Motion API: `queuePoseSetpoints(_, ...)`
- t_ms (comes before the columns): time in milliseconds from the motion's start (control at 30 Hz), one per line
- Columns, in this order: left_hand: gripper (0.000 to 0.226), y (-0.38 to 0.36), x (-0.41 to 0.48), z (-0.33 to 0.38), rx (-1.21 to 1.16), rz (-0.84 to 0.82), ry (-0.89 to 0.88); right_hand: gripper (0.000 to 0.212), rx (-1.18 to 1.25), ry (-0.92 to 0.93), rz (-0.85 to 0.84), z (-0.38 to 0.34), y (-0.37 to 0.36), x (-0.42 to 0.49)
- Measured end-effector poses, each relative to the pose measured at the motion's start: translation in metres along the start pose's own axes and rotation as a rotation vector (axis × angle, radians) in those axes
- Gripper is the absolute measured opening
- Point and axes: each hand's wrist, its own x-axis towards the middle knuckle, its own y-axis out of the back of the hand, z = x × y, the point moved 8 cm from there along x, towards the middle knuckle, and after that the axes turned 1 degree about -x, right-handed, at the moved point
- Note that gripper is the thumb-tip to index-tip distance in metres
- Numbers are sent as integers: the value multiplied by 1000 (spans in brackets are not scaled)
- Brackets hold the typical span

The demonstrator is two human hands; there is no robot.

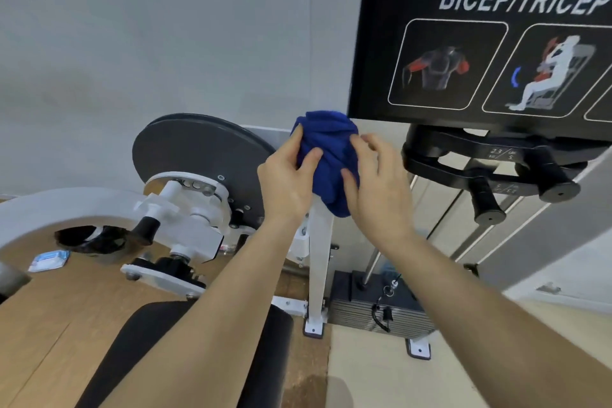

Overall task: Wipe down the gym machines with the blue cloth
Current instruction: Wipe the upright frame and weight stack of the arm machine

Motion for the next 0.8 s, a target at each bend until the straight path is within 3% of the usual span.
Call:
queuePoseSetpoints(100,41,-2,-3,0,113,-14,-36,59,398,-289,-192,-2,-38,-13)
queuePoseSetpoints(200,18,1,0,21,193,20,-101,58,668,-397,-136,-15,-49,-1)
queuePoseSetpoints(300,19,6,10,48,162,94,-145,52,752,-434,-14,-17,-39,24)
queuePoseSetpoints(400,20,4,11,37,131,119,-142,47,738,-484,62,-10,-44,28)
queuePoseSetpoints(533,23,-1,-9,-12,189,114,-98,45,628,-576,40,2,-72,3)
queuePoseSetpoints(800,23,1,-27,-32,33,163,2,30,466,-533,53,14,-68,-30)
